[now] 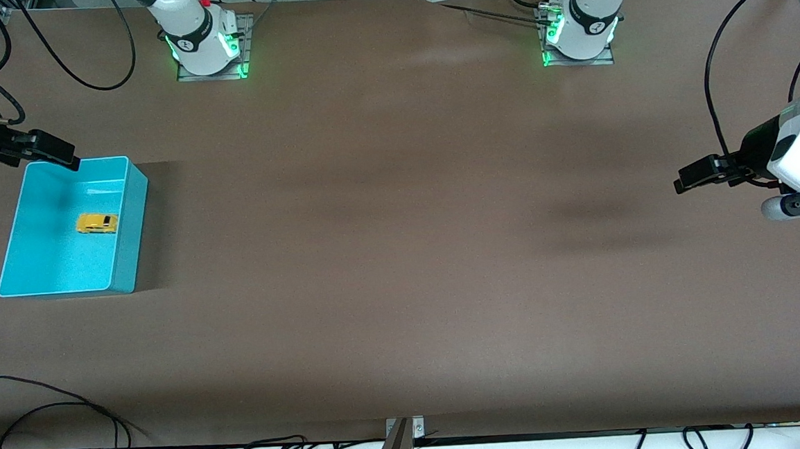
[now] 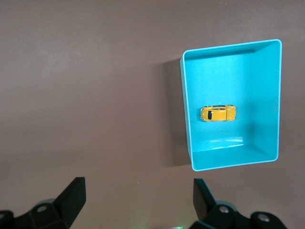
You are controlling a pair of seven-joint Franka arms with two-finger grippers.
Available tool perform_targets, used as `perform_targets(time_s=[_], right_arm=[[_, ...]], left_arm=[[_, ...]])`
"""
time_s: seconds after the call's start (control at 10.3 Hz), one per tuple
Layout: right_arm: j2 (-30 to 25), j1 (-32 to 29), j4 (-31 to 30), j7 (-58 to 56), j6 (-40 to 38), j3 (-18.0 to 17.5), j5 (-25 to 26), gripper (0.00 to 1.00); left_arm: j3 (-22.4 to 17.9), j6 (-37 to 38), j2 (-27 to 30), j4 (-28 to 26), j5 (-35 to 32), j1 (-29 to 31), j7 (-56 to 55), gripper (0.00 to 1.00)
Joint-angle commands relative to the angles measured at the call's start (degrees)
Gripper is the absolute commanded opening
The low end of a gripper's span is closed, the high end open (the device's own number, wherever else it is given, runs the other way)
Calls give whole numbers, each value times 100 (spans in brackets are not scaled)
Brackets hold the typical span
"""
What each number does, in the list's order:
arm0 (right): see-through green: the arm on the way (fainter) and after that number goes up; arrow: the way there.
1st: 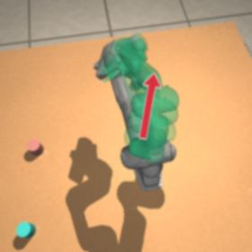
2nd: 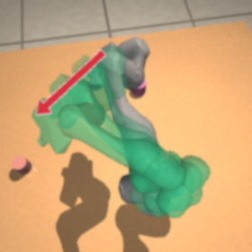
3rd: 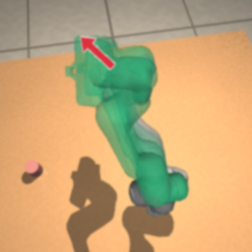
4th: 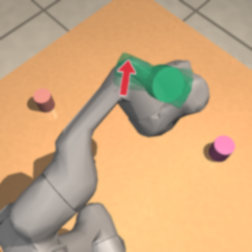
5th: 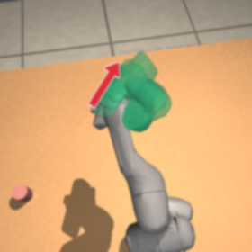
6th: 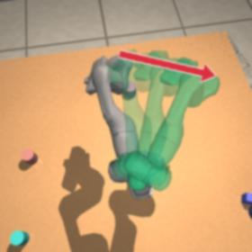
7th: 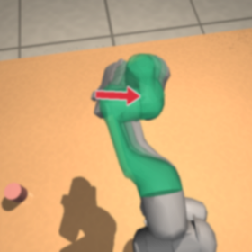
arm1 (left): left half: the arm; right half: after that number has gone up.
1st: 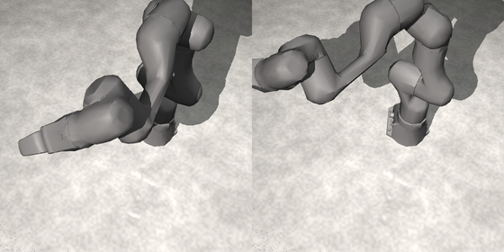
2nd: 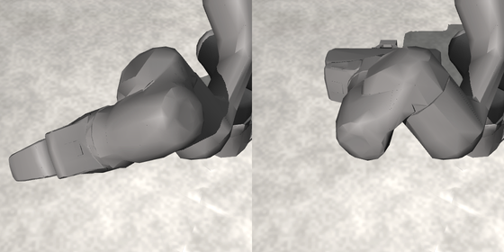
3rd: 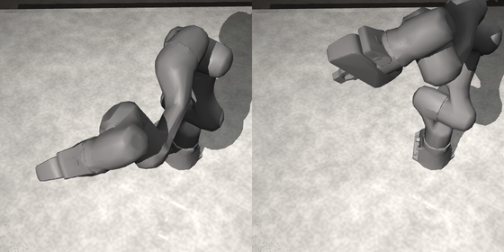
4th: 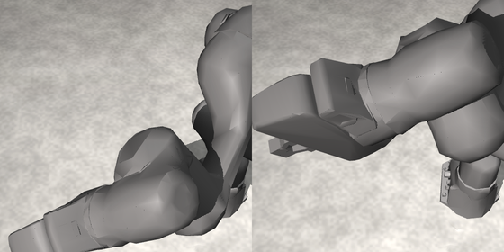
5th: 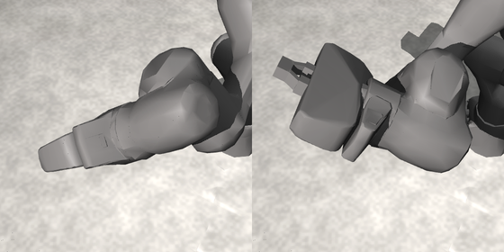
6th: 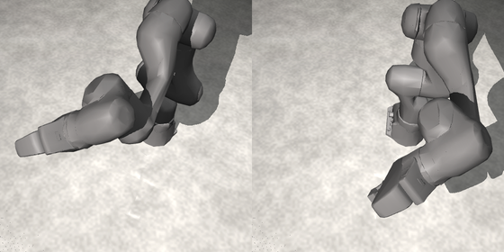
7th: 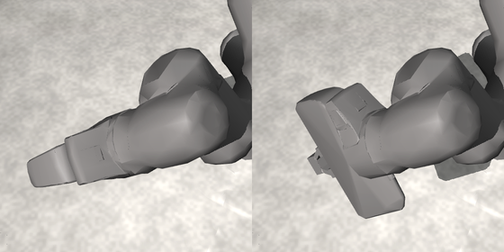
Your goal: Wind up and store yellow beetle car
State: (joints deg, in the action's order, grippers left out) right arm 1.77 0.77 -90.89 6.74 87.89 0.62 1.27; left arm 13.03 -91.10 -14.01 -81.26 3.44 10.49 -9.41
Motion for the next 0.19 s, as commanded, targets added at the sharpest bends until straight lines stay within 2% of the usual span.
perform_targets(time_s=[0.0,0.1], right_arm=[[-98,-42,-104,-112,-35,-44,31,100],[-107,-42,-104,-112,-35,-44,31,100]], left_arm=[[7,40,56,-48,104,24,159,99],[7,40,56,-48,104,32,159,99]])
